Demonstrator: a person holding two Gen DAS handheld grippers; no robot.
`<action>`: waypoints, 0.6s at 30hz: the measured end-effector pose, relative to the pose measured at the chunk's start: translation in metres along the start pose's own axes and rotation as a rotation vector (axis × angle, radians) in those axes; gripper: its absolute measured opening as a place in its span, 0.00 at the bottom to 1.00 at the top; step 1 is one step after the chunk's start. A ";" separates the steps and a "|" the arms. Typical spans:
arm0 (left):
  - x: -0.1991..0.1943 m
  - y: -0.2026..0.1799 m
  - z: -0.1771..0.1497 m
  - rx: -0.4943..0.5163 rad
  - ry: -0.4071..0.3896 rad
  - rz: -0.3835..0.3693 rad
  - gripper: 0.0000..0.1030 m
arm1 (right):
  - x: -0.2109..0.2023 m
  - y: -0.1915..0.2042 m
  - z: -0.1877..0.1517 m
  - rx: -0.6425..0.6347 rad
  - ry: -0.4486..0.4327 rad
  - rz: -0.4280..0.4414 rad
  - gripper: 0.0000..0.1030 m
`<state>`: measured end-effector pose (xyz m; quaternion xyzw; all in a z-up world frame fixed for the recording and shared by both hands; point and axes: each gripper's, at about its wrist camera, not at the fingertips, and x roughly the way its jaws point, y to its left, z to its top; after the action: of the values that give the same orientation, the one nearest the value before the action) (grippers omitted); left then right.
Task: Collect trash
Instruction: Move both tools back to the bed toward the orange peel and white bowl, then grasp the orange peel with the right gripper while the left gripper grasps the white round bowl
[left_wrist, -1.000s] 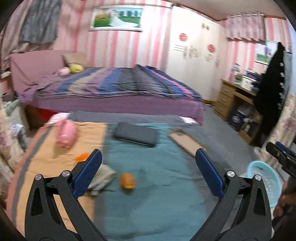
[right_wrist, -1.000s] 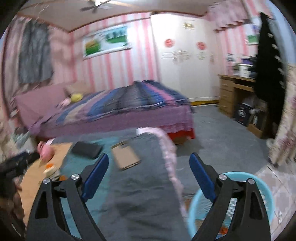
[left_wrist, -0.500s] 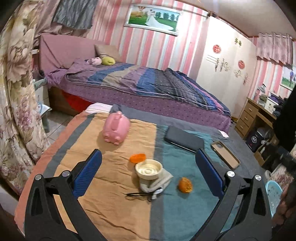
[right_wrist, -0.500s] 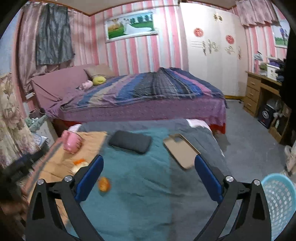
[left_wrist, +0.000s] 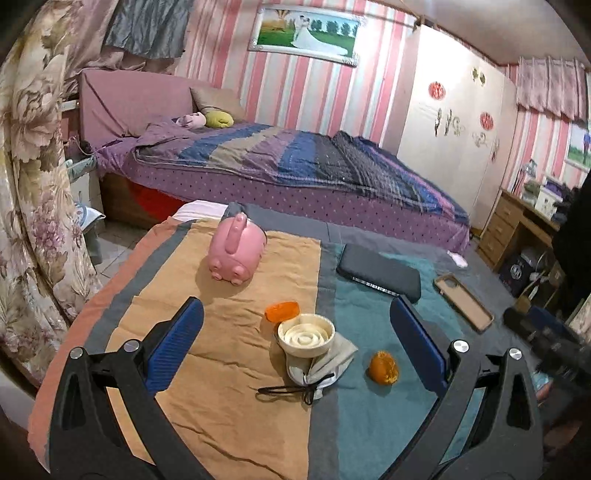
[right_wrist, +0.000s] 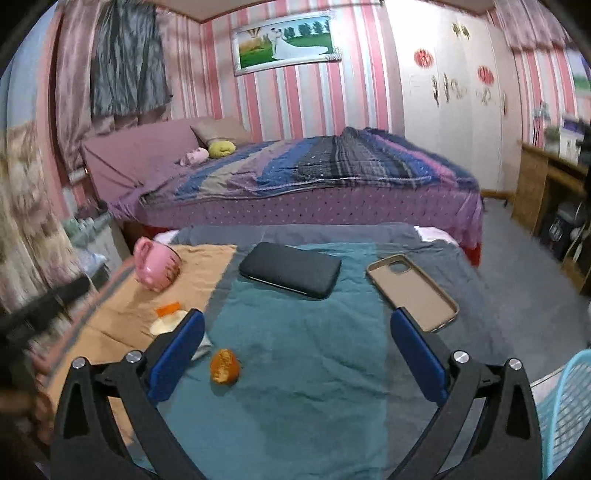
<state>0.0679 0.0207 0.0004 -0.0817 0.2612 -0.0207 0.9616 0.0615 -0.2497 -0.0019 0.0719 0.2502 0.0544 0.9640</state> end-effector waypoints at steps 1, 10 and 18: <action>0.000 -0.001 -0.001 0.007 0.002 0.007 0.95 | -0.002 -0.005 0.001 0.028 0.015 -0.010 0.96; -0.004 0.009 -0.001 0.031 -0.014 0.091 0.95 | 0.006 0.002 -0.003 0.012 0.008 0.032 0.96; 0.012 0.036 -0.011 0.033 0.043 0.130 0.95 | 0.062 0.026 -0.013 -0.053 0.167 0.089 0.96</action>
<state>0.0724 0.0537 -0.0208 -0.0482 0.2862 0.0355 0.9563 0.1072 -0.2140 -0.0384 0.0527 0.3248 0.1095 0.9380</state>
